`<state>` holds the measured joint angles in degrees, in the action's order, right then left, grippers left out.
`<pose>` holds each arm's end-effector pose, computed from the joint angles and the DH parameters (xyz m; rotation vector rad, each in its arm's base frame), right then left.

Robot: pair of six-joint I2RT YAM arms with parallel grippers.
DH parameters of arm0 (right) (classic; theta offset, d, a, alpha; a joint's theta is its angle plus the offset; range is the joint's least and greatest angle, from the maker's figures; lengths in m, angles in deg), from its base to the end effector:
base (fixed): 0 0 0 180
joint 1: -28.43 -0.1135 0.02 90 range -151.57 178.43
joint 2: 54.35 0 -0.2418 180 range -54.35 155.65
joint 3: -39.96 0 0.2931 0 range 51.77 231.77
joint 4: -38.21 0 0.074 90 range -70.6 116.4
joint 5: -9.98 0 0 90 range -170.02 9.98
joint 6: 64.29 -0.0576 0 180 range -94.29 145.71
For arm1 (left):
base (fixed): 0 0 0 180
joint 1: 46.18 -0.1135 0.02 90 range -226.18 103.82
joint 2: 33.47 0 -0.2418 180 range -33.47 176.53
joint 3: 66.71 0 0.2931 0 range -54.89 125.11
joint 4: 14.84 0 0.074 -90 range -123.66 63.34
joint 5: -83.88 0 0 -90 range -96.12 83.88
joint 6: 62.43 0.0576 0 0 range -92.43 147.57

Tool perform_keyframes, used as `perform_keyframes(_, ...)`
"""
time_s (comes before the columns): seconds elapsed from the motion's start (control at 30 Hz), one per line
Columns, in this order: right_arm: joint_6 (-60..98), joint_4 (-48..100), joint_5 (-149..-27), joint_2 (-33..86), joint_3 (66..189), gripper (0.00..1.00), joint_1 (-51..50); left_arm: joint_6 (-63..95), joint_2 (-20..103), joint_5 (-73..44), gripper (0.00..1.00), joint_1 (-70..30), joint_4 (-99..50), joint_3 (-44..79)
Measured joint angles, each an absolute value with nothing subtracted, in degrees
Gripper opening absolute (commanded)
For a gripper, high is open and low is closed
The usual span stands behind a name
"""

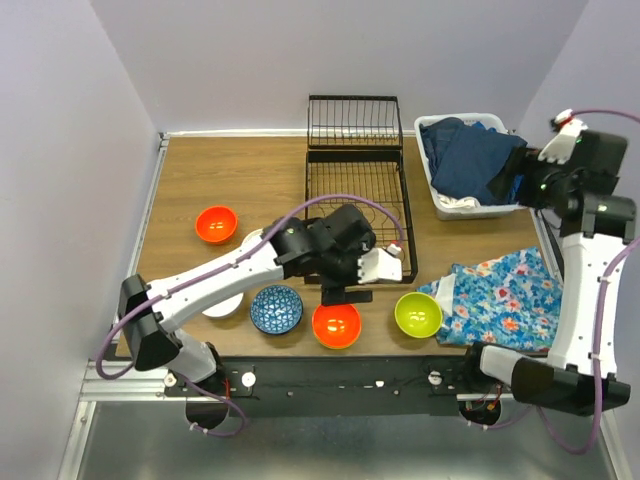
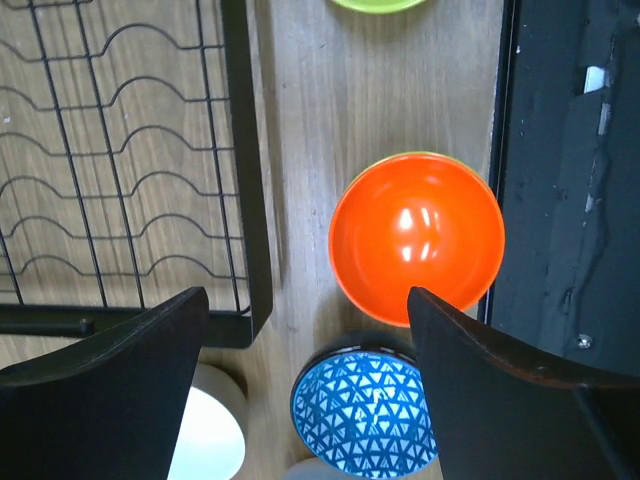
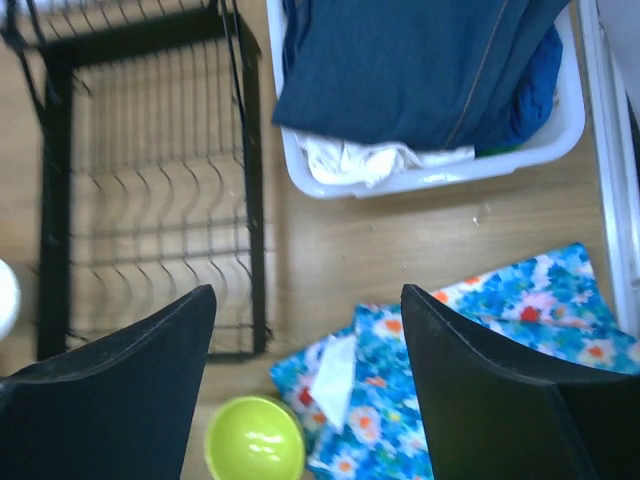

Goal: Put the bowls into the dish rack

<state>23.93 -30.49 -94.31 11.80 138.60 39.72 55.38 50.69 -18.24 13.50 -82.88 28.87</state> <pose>0.2717 -0.0397 0.4154 0.1105 2.1832 0.1808 0.1685 -0.3120 0.3033 1.8559 1.8194 -0.4790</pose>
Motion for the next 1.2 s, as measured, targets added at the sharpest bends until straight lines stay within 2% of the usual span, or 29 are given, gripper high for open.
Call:
perform_keyframes(0.17, 17.83, -30.49, -102.44, 16.3, 143.75, 0.86, 48.33, 52.06, 52.94, -10.2, 0.89, 17.74, -80.41, 28.46)
perform_keyframes(0.27, 16.1, -30.53, -104.97, 17.24, 142.11, 0.86, 50.6, 50.27, 52.18, -5.54, 0.85, 14.38, -78.73, 25.9)
perform_keyframes(0.33, 16.12, -30.84, -106.09, 17.15, 140.58, 0.85, 50.69, 49.22, 51.54, -3.29, 0.79, 8.91, -78.73, 24.74)
perform_keyframes(0.37, 16.17, -30.86, -106.42, 17.13, 140.15, 0.84, 50.69, 48.8, 51.13, -1.72, 0.71, 4.78, -78.6, 24.44)
perform_keyframes(0.47, 16.36, -30.79, -107.29, 16.76, 138.05, 0.82, 50.69, 48.76, 49.84, 0.54, 0.58, -3.0, -79.21, 24.37)
perform_keyframes(0.7, 16.36, -30.46, -107.92, 15.45, 132.61, 0.82, 50.69, 47.91, 49.84, 0.69, 0.57, -9.18, -80.92, 20.61)
perform_keyframes(1.0, 17.7, -30.38, -107.4, 15.38, 132.48, 0.82, 50.69, 45.81, 55.76, -1.26, 0.57, -17.93, -79.56, 16.65)
perform_keyframes(1.2, 18.72, -30.38, -106.2, 15.47, 132.48, 0.82, 50.69, 43.88, 56.35, -5.56, 0.56, -17.93, -77.99, 16.59)
